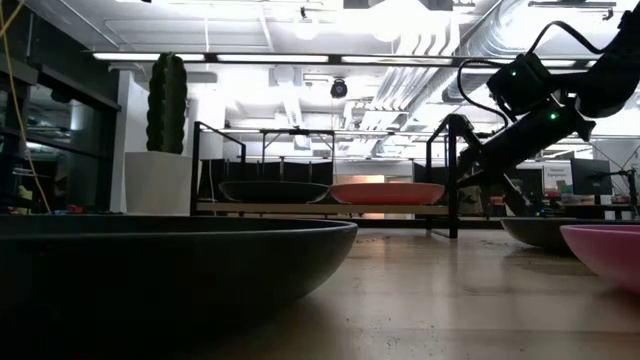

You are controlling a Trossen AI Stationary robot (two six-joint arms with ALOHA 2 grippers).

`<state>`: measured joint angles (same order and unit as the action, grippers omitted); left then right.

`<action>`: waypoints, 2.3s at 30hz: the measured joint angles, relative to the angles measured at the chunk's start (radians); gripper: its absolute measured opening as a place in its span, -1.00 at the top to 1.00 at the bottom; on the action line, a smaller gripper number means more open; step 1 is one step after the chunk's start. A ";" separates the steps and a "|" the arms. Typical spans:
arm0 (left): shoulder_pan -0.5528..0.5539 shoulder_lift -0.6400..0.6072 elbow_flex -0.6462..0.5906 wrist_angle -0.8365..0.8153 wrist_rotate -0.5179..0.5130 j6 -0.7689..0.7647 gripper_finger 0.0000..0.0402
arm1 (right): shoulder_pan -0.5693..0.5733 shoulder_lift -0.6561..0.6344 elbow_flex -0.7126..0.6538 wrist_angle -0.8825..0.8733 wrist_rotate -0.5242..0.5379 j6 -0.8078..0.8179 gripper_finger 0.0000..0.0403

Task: Place and stack plates onto a shelf
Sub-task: Stack the dark pink plate on top of the light pink plate on the shelf

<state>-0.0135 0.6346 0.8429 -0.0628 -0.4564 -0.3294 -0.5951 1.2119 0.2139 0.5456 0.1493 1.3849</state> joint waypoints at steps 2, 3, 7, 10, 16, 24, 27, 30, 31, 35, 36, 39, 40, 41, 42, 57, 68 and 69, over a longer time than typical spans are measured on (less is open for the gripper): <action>0.000 -0.001 0.000 0.000 0.001 0.000 1.00 | -0.011 -0.024 0.000 -0.012 -0.005 -0.050 1.00; 0.000 -0.006 0.000 -0.003 0.001 -0.001 1.00 | -0.021 -0.043 0.000 -0.021 -0.013 -0.078 1.00; 0.000 -0.033 0.000 -0.005 0.033 -0.030 1.00 | -0.066 -0.167 0.000 -0.098 -0.062 -0.201 1.00; -0.001 -0.050 0.000 -0.033 0.077 -0.037 1.00 | -0.089 -0.294 0.001 -0.210 -0.109 -0.298 1.00; -0.001 -0.060 0.000 -0.093 0.129 -0.037 1.00 | -0.082 -0.568 0.047 -0.531 -0.159 -0.490 1.00; 0.000 -0.059 0.000 -0.097 0.129 -0.024 1.00 | -0.005 -0.698 0.457 -1.105 -0.113 -0.819 1.00; 0.000 -0.059 0.000 -0.097 0.131 -0.020 1.00 | 0.051 -0.693 0.578 -1.121 -0.171 -0.852 1.00; 0.000 -0.059 0.000 -0.097 0.132 -0.018 1.00 | 0.122 -0.689 0.632 -1.031 -0.243 -0.869 1.00; 0.000 -0.057 0.000 -0.097 0.132 -0.017 1.00 | 0.147 -0.685 0.635 -0.989 -0.263 -0.871 1.00; 0.000 -0.050 0.000 -0.098 0.132 -0.007 1.00 | 0.242 -0.662 0.635 -0.891 -0.270 -0.897 1.00; 0.000 -0.049 0.000 -0.098 0.132 -0.007 1.00 | 0.260 -0.652 0.635 -0.881 -0.269 -0.904 1.00; 0.000 -0.049 0.000 -0.098 0.132 -0.007 1.00 | 0.308 -0.609 0.634 -0.806 -0.259 -0.891 1.00; 0.000 -0.048 0.000 -0.098 0.132 -0.007 1.00 | 0.330 -0.587 0.634 -0.741 -0.264 -0.886 1.00; 0.000 -0.048 0.000 -0.098 0.132 -0.007 1.00 | 0.359 -0.559 0.634 -0.664 -0.275 -0.883 1.00; 0.000 -0.048 0.000 -0.098 0.132 -0.008 1.00 | 0.393 -0.527 0.637 -0.592 -0.279 -0.882 1.00; 0.000 -0.048 0.000 -0.098 0.132 -0.009 1.00 | 0.919 -0.013 1.165 -1.440 -0.261 -0.697 1.00; 0.000 -0.048 0.000 -0.098 0.133 -0.010 1.00 | 1.287 0.070 0.845 -1.356 -0.380 -0.105 0.45; 0.000 -0.048 0.000 -0.098 0.133 -0.010 1.00 | 1.319 0.070 0.803 -1.293 -0.367 -0.039 0.38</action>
<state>-0.0139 0.5861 0.8429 -0.1612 -0.3233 -0.3389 0.7242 1.2820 1.0168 -0.7478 -0.2181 1.3457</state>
